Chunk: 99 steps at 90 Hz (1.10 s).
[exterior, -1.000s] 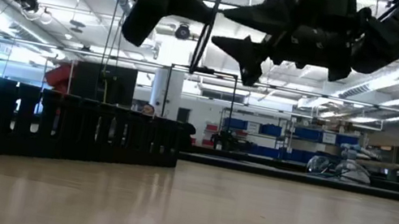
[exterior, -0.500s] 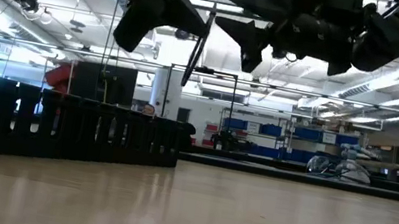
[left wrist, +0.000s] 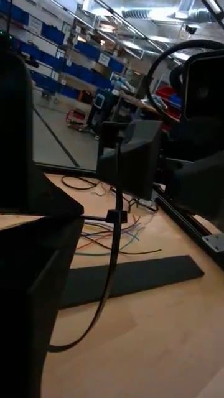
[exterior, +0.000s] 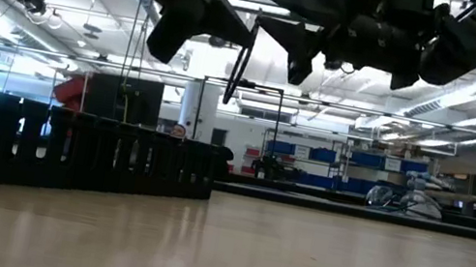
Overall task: Ziptie cables
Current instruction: Wrap the cable wires with the black zip tie
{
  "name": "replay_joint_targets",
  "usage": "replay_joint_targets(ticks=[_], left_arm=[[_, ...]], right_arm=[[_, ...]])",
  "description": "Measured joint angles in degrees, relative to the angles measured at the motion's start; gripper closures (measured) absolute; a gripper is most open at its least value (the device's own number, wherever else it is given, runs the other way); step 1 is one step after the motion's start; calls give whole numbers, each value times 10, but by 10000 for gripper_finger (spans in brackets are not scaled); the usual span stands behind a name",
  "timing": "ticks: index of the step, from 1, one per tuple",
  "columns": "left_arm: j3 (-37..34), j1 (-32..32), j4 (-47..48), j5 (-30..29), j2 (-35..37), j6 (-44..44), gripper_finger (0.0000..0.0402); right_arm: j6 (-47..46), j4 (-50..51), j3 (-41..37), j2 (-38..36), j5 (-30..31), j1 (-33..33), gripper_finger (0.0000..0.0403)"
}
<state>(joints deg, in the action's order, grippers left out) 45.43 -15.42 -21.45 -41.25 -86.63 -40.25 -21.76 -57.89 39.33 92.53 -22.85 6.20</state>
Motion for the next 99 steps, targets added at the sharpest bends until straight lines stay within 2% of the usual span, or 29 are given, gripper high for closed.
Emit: replay_joint_targets(ticks=[15, 40, 54, 77, 99], left_arm=[[0, 6, 0, 21, 0, 3, 402], [0, 16, -1, 23, 0, 5, 402], [0, 16, -1, 24, 0, 5, 402], [0, 16, -1, 24, 0, 5, 402], [0, 16, 4, 36, 0, 16, 402]], right_arm=[[2, 0, 0, 0, 5, 0, 240], [2, 1, 0, 0, 7, -1, 252], [3, 1, 0, 0, 7, -1, 289], [10, 2, 0, 0, 8, -1, 393], [14, 2, 0, 0, 15, 2, 402]])
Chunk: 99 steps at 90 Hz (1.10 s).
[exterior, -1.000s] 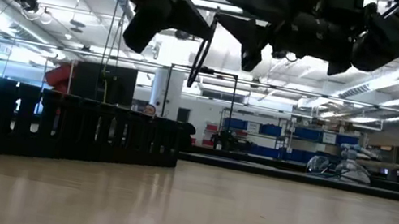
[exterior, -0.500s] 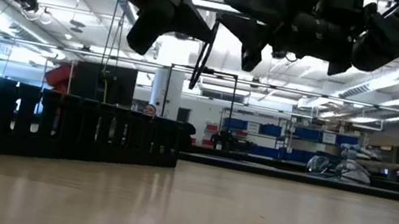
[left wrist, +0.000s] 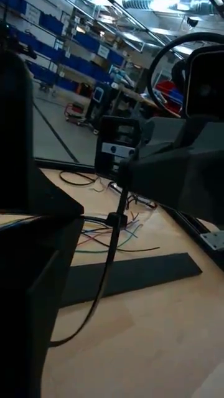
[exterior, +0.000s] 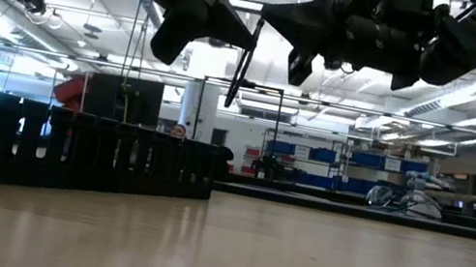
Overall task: Ziptie cables
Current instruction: Wrap the cable wires with the black zip tie
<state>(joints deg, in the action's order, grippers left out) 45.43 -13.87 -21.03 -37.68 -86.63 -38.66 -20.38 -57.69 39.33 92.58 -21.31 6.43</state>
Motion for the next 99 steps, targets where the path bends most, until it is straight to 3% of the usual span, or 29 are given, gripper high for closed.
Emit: replay_joint_targets(ticks=[44, 99], left_arm=[[0, 0, 49, 14, -5, 46, 402], [0, 0, 32, 19, -20, 44, 402]], right_arm=[[-1, -25, 0, 1, 2, 13, 403], [-7, -14, 0, 0, 3, 15, 403]])
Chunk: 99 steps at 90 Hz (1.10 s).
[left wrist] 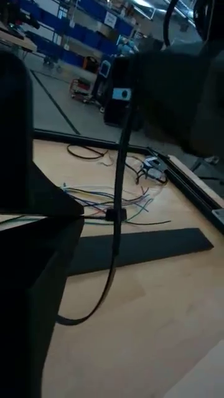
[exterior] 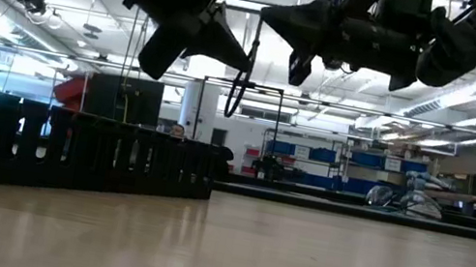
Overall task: Ziptie cables
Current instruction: Wrap the cable wires with the black zip tie
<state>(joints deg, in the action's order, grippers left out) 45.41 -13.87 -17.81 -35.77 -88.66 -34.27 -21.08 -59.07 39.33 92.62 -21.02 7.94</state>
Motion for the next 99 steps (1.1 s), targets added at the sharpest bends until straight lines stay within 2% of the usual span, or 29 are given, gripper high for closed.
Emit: replay_joint_targets(ticks=[13, 31, 43, 60, 84, 91, 99], left_arm=[[0, 0, 0, -1, 0, 0, 401], [0, 0, -18, -10, 0, -2, 402], [0, 0, -20, -19, 0, -2, 402], [16, -1, -15, -40, 0, -2, 402], [30, -1, 54, -103, 28, 19, 402], [30, -1, 102, -117, 64, 56, 402], [30, -1, 172, -126, 107, 113, 402]], right_arm=[[1, 0, 0, 0, -4, 1, 403], [8, -3, 0, 0, -60, 1, 392], [18, 9, 0, 0, -73, 14, 365], [18, 55, 0, 0, -80, 41, 304], [52, 82, 0, 0, -134, 71, 228], [75, 113, 0, 0, -129, 81, 217], [106, 146, 0, 0, -93, 86, 211]])
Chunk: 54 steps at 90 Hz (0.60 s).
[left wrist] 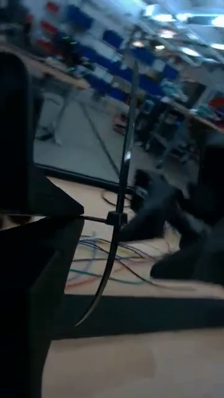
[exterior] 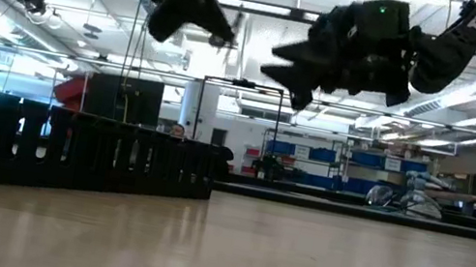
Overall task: Ziptie cables
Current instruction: Wrap the cable wires with the black zip tie
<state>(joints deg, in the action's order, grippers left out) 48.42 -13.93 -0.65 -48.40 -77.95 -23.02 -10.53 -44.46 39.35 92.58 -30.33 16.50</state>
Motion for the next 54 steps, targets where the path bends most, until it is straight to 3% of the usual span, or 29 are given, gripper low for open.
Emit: replay_joint_targets(ticks=[12, 30, 54], left_arm=[[-18, 0, 63, -7, 53, 71, 401], [-83, 1, 113, -29, 136, 175, 402], [-133, 1, 158, -44, 220, 268, 402]], right_arm=[[42, 29, 0, 0, 65, -1, 210], [59, 47, 13, 16, 102, -1, 223], [106, 183, 175, 150, 101, -4, 236]])
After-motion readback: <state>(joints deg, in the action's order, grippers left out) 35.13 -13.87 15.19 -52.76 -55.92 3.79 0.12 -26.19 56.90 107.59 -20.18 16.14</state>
